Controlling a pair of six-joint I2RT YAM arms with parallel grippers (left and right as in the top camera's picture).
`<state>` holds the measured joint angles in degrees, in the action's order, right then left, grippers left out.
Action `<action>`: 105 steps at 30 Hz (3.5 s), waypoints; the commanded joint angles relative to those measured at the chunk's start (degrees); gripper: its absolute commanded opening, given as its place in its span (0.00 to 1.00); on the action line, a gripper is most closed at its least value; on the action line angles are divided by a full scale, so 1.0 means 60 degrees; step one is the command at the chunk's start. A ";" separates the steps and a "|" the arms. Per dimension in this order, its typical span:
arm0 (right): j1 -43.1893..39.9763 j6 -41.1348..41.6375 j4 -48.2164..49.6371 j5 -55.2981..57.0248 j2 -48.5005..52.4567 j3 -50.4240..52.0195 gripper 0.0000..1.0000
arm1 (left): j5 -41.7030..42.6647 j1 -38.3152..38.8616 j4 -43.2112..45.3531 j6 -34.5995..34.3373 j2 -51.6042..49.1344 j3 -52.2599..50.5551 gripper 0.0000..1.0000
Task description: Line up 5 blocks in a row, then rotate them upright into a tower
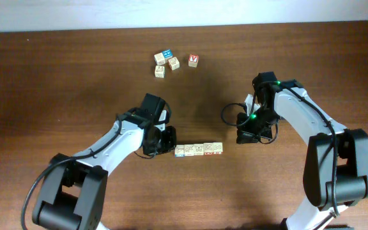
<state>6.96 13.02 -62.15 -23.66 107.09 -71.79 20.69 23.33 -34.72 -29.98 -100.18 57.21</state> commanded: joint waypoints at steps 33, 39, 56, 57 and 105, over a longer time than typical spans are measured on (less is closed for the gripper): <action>0.5898 0.2790 0.2116 0.1300 0.1381 -0.1020 0.04 | -0.2386 -0.3122 0.1315 0.0044 -0.0044 0.0579 0.27; 0.5807 0.2892 0.2164 0.1246 0.1472 -0.1020 0.04 | -0.2386 -0.3122 0.1315 0.0044 -0.0044 0.0579 0.27; 0.1949 0.0860 -0.1177 0.1807 0.0113 -0.1971 0.04 | -0.0754 -0.1698 -0.0237 0.0885 -0.0044 0.0576 0.00; 0.1734 0.0718 -0.1056 0.1705 0.0117 -0.1523 0.04 | -0.0750 -0.1610 -0.0335 0.0885 -0.0044 0.0576 0.00; 0.3213 0.2732 0.2809 0.0302 0.0178 0.0827 0.04 | 0.3592 -0.3767 -0.1687 0.6022 -0.1209 0.0386 0.00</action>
<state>26.20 29.74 -45.54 -22.52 107.96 -67.42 36.73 0.69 -44.77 3.77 -105.25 59.96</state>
